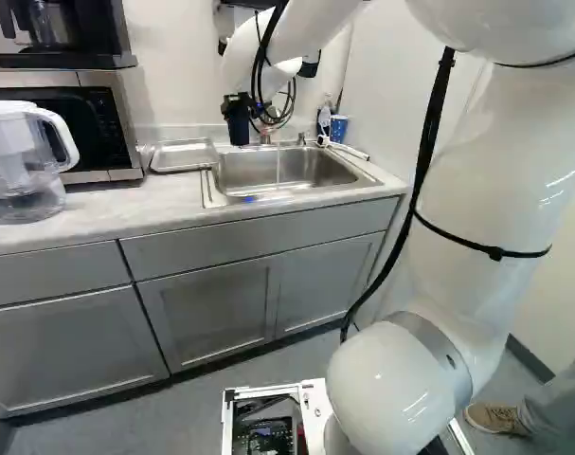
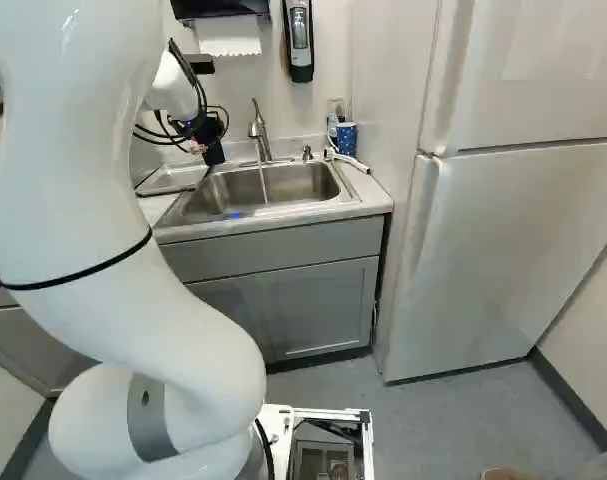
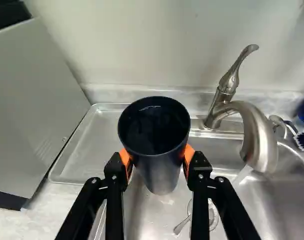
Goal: Rinse the cup and place it in the tray
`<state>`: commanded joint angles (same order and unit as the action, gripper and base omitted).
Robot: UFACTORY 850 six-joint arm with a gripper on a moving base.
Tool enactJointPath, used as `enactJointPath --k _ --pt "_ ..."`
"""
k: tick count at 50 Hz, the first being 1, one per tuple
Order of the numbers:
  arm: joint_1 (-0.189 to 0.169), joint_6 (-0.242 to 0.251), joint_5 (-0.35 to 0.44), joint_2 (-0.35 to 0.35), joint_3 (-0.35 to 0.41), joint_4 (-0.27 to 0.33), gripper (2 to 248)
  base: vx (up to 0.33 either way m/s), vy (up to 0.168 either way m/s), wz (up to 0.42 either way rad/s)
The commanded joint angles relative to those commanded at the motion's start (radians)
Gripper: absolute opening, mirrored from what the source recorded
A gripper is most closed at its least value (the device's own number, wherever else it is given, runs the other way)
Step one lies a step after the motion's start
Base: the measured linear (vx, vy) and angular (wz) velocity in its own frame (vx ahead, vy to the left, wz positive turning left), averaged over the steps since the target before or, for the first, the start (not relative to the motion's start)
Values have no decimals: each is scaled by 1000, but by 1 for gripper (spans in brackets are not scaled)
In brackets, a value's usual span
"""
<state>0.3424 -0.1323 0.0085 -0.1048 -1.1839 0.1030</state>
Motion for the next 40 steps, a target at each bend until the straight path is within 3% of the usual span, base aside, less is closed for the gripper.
enactJointPath --k 33,40 --pt "0 0 5 16 -13 -8 121 0 0 0" --pt "0 -41 5 16 -13 -8 121 0 0 0"
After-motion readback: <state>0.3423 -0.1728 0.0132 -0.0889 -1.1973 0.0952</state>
